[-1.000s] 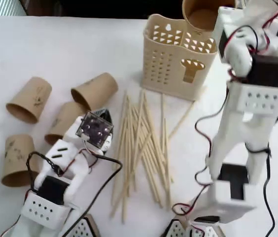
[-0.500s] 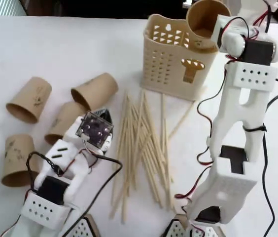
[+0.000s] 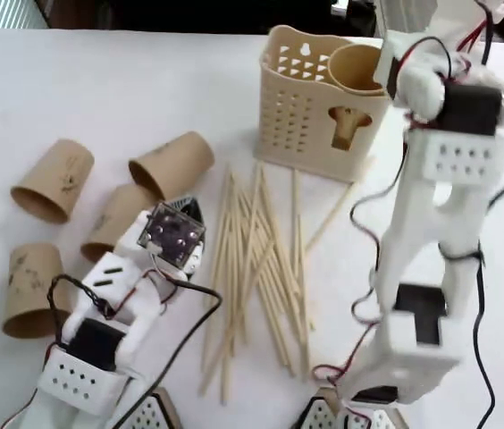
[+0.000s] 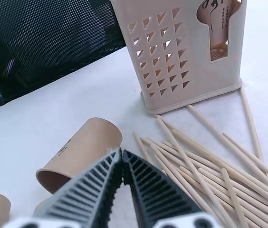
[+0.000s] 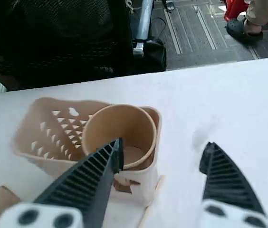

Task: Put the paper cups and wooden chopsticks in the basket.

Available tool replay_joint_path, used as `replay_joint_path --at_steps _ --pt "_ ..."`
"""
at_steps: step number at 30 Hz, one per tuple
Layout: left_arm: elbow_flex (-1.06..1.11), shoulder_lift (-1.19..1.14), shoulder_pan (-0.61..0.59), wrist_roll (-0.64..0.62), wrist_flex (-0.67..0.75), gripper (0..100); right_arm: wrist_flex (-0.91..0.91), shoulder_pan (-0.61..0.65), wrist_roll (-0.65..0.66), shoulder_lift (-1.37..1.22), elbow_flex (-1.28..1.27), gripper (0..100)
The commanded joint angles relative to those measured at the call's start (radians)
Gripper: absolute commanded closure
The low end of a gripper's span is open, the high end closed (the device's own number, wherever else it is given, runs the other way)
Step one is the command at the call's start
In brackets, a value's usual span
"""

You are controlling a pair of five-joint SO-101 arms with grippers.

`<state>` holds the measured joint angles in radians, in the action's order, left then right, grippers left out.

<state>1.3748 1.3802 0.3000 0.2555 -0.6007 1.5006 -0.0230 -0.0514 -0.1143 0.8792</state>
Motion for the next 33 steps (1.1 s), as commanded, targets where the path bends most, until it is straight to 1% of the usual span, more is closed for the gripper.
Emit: replay_joint_path --at_steps 1,3,5,10,12,16,21,24,28,33 --pt "-0.052 0.021 -0.016 -0.006 0.002 98 0.122 0.021 0.003 0.145 0.031 79.5" --pt "-0.130 0.021 -0.045 -0.006 -0.049 98 0.202 0.025 0.025 0.154 0.014 82.6" --pt "-0.244 0.021 -0.081 -0.006 -0.121 96 0.219 0.021 0.081 0.156 -0.048 85.7" --pt "-0.568 0.013 -0.180 0.009 -0.399 82 0.214 0.016 0.164 0.165 -0.313 95.5" --pt "-0.657 0.013 -0.242 0.087 -0.488 80 0.213 0.016 0.183 0.165 -0.388 98.2" --pt "-0.753 0.013 -0.351 0.242 -0.614 80 0.213 0.018 0.192 0.165 -0.486 97.9" --pt "-0.775 0.013 -0.481 0.413 -0.736 80 0.208 0.018 0.192 0.203 -0.592 97.9" --pt "-0.744 0.013 -0.559 0.483 -0.775 77 0.168 0.056 0.192 0.288 -0.720 97.9" --pt "-0.660 0.013 -0.714 0.577 -0.764 70 0.045 0.145 0.192 0.464 -0.979 97.9" --pt "-0.540 0.013 -0.929 0.781 -0.712 68 -0.205 0.226 0.193 0.680 -1.339 97.9"
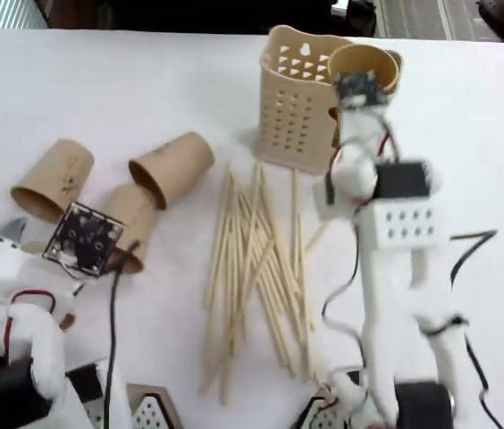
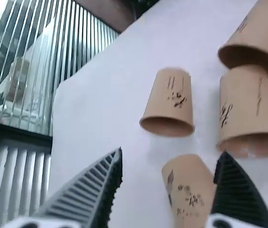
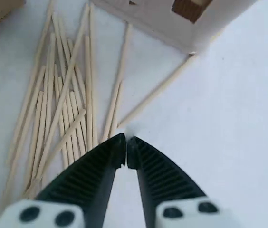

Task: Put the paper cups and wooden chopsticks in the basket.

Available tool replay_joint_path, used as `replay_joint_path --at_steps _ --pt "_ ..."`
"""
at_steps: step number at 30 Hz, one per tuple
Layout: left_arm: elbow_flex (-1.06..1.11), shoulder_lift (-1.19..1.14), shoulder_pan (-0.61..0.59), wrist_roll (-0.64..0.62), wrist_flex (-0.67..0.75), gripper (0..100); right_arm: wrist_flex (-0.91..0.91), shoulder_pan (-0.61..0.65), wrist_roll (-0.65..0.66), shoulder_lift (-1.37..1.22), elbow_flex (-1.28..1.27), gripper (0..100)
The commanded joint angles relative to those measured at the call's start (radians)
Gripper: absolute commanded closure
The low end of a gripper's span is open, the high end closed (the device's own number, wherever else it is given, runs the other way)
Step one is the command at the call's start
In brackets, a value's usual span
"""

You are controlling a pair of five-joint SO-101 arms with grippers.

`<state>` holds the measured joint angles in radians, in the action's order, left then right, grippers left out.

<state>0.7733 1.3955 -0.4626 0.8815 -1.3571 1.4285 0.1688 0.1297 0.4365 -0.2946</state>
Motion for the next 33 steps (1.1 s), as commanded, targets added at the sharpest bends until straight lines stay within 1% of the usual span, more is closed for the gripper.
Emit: replay_joint_path --at_steps 1,5,9,12,16,17,20,22,25,28,30,33 --pt "0.077 -0.002 -0.200 0.198 0.040 68 -0.182 0.042 0.012 0.159 -0.226 97.9" --pt "0.132 0.002 -0.329 0.359 0.005 68 -0.317 0.048 0.012 0.209 -0.385 97.8" --pt "0.193 0.004 -0.414 0.511 -0.031 68 -0.328 0.045 0.012 0.209 -0.410 97.8" --pt "0.272 0.004 -0.456 0.600 0.012 68 -0.325 0.044 0.012 0.209 -0.411 97.8" --pt "0.407 0.004 -0.513 0.756 0.069 68 -0.326 0.044 0.012 0.209 -0.422 97.8" --pt "0.439 0.004 -0.519 0.776 0.086 68 -0.329 0.044 0.012 0.209 -0.427 97.8" --pt "0.537 0.004 -0.515 0.770 0.195 68 -0.329 0.044 0.011 0.209 -0.431 97.8" --pt "0.612 0.004 -0.498 0.720 0.310 69 -0.329 0.042 0.006 0.209 -0.433 97.8" --pt "0.749 0.004 -0.449 0.601 0.535 77 -0.325 0.027 0.003 0.213 -0.433 97.8" --pt "0.845 0.005 -0.429 0.509 0.735 86 -0.325 -0.012 0.003 0.217 -0.433 97.8" --pt "0.845 0.005 -0.429 0.442 0.790 91 -0.325 -0.031 0.003 0.217 -0.433 97.8" --pt "0.773 0.005 -0.433 0.388 0.758 98 -0.326 -0.039 0.003 0.213 -0.433 97.8"
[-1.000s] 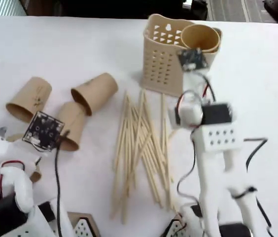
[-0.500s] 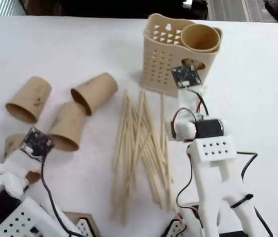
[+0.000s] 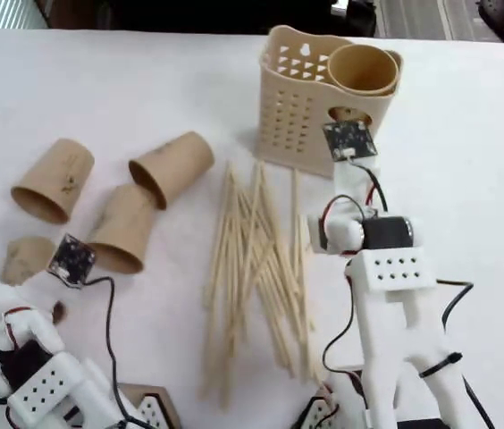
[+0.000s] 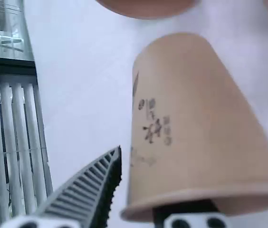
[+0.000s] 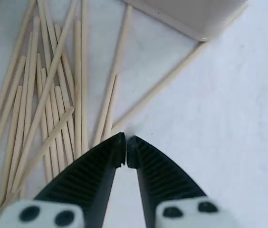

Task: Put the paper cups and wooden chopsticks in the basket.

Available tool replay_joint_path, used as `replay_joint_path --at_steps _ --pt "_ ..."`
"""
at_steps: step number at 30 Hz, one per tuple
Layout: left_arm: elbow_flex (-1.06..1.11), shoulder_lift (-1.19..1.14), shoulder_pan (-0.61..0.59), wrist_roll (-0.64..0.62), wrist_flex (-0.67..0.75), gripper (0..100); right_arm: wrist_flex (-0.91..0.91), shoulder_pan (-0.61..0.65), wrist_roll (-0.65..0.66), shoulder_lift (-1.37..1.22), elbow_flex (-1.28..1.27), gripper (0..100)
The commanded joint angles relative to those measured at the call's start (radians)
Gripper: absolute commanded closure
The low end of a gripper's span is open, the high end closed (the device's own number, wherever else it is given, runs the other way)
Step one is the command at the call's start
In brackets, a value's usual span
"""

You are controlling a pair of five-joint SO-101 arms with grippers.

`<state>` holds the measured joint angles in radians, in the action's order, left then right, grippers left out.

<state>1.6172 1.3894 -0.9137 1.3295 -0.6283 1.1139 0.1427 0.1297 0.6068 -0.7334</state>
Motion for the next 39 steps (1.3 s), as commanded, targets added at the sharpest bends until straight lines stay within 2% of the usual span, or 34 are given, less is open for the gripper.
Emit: replay_joint_path --at_steps 1,11,16,24,29,34,39 --pt "-0.103 0.012 0.016 -0.069 -0.008 98 -0.013 -0.013 0.003 0.041 0.006 97.8" --pt "-0.549 0.012 0.024 -0.215 -0.528 98 -0.013 -0.021 0.002 0.039 0.006 97.8" --pt "-0.801 0.012 0.104 -0.344 -0.700 98 -0.016 -0.145 -0.026 0.048 0.014 97.8" --pt "-1.112 0.004 0.470 -0.756 -0.712 98 -0.120 -0.358 -0.172 0.048 0.012 97.8" --pt "-1.212 -0.030 0.731 -0.977 -0.612 98 -0.142 -0.404 -0.198 0.048 0.008 97.8" --pt "-1.363 -0.303 0.901 -1.060 -0.598 98 -0.142 -0.406 -0.196 0.039 0.008 97.8" --pt "-1.596 -0.578 1.041 -1.082 -0.603 98 -0.142 -0.404 -0.195 0.039 0.008 97.8"
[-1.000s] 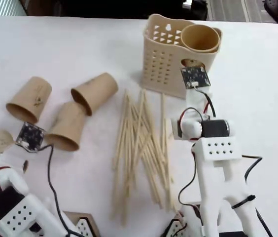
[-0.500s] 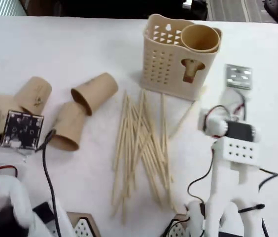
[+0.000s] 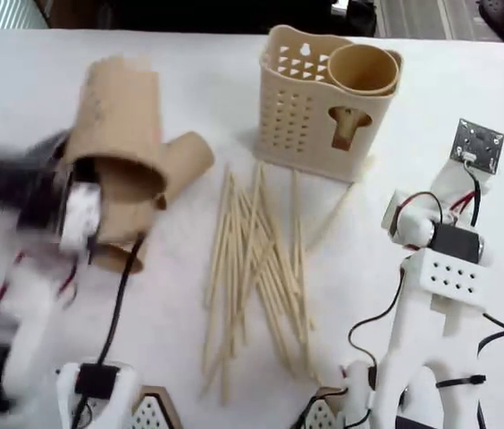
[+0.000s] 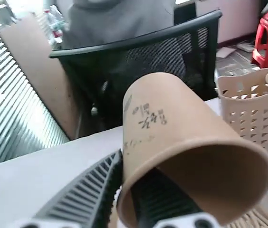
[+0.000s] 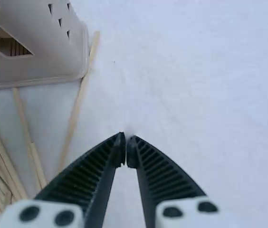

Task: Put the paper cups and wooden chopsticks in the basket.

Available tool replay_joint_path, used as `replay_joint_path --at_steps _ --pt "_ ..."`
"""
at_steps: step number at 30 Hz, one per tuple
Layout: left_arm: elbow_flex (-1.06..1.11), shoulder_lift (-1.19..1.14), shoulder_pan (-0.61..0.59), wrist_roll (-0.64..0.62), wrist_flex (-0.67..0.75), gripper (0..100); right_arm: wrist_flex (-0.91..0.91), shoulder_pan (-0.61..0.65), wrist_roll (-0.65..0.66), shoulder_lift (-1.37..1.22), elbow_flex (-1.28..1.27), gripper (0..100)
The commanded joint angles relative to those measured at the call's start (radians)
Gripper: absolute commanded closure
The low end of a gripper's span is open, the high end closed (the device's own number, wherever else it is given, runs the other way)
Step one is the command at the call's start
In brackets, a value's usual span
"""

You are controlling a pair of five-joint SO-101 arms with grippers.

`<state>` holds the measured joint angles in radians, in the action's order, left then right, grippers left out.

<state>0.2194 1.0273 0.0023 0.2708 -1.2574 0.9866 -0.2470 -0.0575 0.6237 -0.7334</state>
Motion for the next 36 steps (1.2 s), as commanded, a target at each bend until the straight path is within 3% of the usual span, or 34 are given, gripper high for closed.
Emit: replay_joint_path --at_steps 1,8,15,26,36 --pt "-0.242 -0.260 0.159 -0.023 0.029 98 -0.015 -0.015 -0.006 0.022 0.008 97.8" --pt "-0.480 -0.579 0.363 -0.058 0.083 98 -0.015 -0.018 -0.003 0.024 0.008 97.8" --pt "-0.646 -0.911 0.450 -0.091 0.199 98 -0.036 -0.059 -0.003 0.022 0.006 97.8" --pt "-0.996 -1.348 0.519 -0.094 0.229 98 -0.036 -0.053 0.000 0.022 0.006 97.8" --pt "-1.215 -1.523 0.513 -0.094 0.181 94 -0.036 -0.047 0.000 0.022 0.006 97.7"
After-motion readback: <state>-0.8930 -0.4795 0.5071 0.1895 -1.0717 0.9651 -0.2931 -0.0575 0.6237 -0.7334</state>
